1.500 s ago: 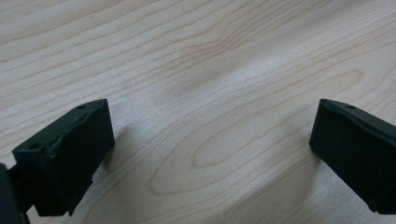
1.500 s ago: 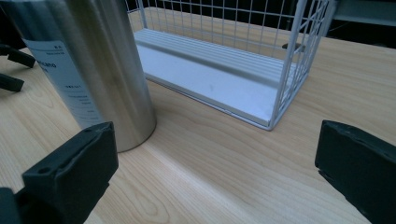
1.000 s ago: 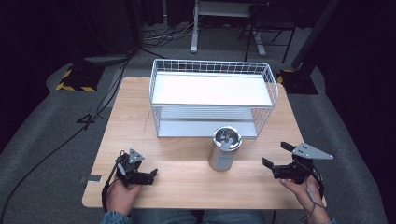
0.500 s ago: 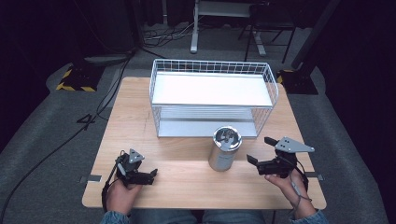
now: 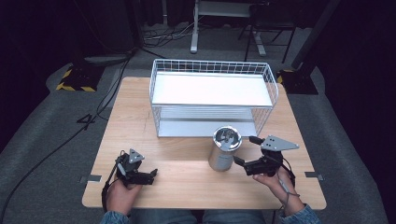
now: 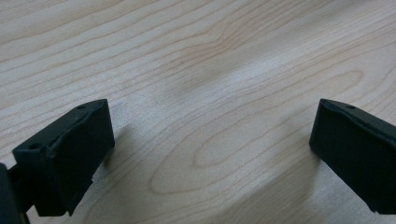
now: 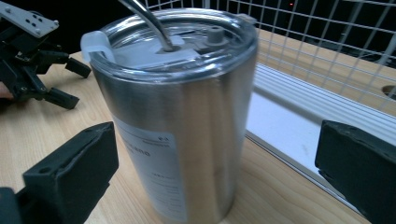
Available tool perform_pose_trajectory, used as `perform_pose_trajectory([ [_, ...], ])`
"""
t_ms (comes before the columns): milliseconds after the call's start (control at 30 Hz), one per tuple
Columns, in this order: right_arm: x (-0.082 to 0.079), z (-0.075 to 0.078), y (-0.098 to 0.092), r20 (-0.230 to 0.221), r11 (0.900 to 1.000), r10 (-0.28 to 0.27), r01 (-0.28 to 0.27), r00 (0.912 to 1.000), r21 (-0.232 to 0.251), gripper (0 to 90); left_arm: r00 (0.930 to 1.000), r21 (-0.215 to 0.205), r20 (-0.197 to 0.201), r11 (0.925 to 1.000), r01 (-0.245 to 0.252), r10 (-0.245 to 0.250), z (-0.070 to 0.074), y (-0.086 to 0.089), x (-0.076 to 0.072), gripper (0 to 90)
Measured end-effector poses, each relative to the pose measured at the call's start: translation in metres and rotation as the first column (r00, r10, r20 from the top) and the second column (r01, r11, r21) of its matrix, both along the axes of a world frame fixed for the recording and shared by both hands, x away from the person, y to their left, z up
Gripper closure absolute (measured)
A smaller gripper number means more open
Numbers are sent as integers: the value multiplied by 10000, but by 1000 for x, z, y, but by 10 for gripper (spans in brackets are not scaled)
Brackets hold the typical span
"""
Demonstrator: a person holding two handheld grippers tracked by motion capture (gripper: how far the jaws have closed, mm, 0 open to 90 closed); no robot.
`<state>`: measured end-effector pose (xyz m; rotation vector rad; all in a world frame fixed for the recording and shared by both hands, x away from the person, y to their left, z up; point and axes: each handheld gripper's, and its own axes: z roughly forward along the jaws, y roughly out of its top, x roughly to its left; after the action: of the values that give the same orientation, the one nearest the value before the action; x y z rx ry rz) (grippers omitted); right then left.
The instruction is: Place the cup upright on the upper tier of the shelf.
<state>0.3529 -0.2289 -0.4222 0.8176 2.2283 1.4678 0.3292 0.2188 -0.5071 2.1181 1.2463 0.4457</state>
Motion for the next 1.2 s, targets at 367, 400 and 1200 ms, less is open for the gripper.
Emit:
perform_pose_trajectory([
  [367,6,-2,23,48,9986,526,-526,9986,-9,0,10000,-5,-2,10000,-4,4,0,0,0,3],
  [400,7,-3,25,53,9985,549,-549,9985,-22,0,10000,-2,-3,10000,-2,2,0,0,0,3],
  [1200,30,-27,48,-430,9944,821,-789,9957,701,0,10000,-9,-4,10000,-10,10,0,0,0,3],
])
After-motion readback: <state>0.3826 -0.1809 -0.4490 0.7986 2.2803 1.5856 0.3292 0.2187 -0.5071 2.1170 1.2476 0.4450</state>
